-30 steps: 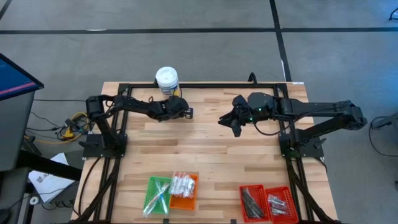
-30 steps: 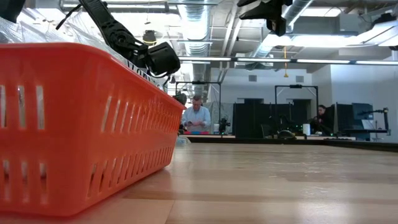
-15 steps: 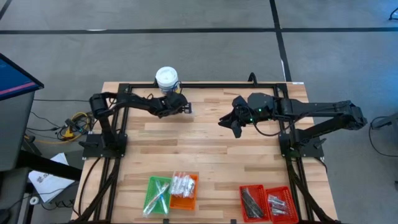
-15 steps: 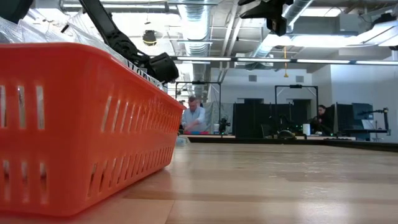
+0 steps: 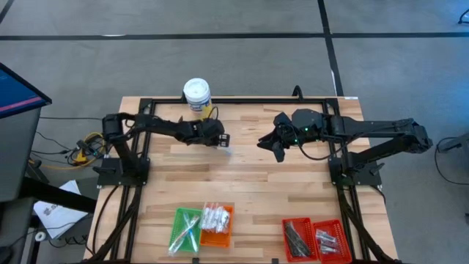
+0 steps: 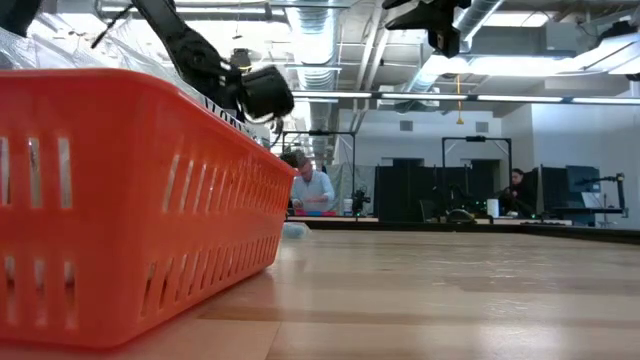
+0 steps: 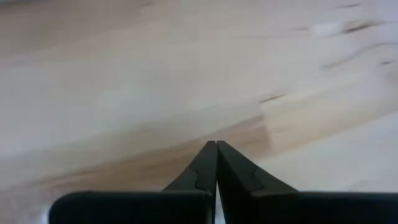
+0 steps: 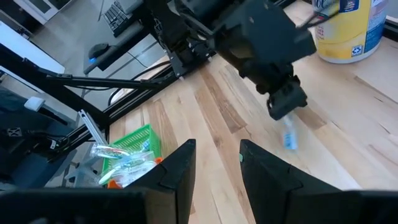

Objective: Pick & Place Travel size toiletries
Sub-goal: Put the blue toothbrush into the green basket

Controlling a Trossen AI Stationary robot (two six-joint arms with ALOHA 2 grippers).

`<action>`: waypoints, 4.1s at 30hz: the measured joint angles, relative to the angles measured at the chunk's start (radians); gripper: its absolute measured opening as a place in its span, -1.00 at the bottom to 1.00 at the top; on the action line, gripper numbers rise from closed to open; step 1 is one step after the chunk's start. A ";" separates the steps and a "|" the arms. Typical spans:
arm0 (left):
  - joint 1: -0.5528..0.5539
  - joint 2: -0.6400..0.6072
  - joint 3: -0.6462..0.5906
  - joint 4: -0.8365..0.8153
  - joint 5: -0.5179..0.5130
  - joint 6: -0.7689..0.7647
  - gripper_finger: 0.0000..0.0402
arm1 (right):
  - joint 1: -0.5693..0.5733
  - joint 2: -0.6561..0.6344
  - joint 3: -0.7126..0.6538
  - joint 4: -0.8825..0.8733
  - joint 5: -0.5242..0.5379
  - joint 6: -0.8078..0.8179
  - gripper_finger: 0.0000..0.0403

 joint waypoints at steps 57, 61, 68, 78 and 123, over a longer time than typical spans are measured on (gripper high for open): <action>-0.094 -0.007 -0.001 0.206 0.106 0.496 0.43 | 0.033 0.000 0.000 0.003 0.001 0.022 -0.41; -0.094 -0.007 -0.001 0.236 0.102 0.443 0.43 | 0.034 0.000 0.000 0.003 0.001 0.022 -0.41; -0.113 -0.009 -0.001 0.221 0.259 0.969 0.43 | 0.033 0.000 0.000 0.003 0.001 0.022 -0.41; -0.134 -0.015 -0.001 0.242 0.319 0.872 0.43 | 0.030 0.000 0.000 0.000 0.001 0.019 -0.41; -0.216 -0.087 -0.001 -0.001 0.147 1.045 0.17 | -0.030 0.001 0.000 0.003 0.002 0.004 -0.41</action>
